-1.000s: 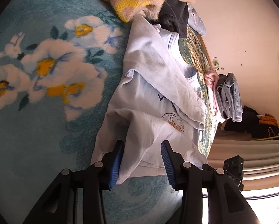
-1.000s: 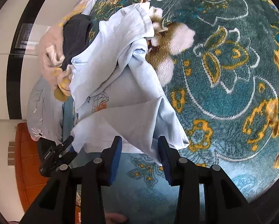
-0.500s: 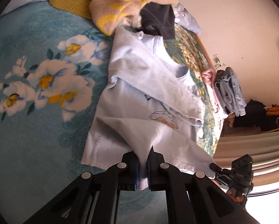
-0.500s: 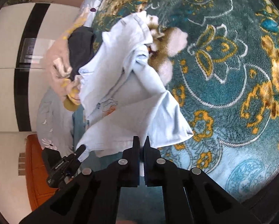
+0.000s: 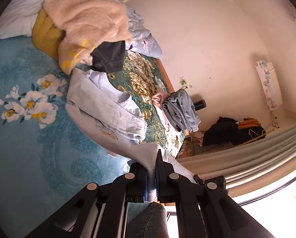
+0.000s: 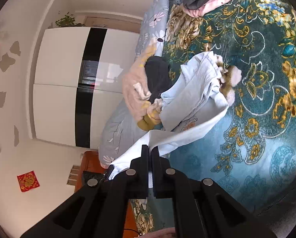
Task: Fold clothes
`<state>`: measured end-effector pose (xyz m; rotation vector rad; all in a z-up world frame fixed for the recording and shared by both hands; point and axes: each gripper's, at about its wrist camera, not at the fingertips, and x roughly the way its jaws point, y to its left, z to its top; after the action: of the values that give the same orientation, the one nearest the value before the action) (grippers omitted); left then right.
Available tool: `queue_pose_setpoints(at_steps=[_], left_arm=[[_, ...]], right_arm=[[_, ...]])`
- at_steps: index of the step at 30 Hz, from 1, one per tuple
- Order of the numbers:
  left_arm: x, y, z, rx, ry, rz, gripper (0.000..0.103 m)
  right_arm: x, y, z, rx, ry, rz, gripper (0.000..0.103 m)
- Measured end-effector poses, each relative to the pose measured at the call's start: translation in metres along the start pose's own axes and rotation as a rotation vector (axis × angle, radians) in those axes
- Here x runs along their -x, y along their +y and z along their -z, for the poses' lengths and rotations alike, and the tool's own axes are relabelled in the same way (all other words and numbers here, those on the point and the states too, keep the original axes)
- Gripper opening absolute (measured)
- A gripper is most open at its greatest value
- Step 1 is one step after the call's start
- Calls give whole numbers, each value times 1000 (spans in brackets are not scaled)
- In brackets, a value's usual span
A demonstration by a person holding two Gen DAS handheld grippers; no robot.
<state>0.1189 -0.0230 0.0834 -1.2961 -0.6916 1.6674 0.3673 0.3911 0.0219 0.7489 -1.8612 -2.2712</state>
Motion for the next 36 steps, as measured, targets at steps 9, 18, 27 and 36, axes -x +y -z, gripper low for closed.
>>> queue_pose_setpoints(at_steps=[9,18,27,36], left_arm=[[61,-10,59,-4,16,21,6],[54,23,83,91,89,-16,6],[9,63,41,197,87,-37,6],[-46,87,-43,218,28,-27,6]], right_arm=[[41,12,41,58,8,-39,2],[62,-21,71,-32,0,5,2],[35,-55,46,-158,18,79,2],[-6,-70,-12,-236,16,110,2]])
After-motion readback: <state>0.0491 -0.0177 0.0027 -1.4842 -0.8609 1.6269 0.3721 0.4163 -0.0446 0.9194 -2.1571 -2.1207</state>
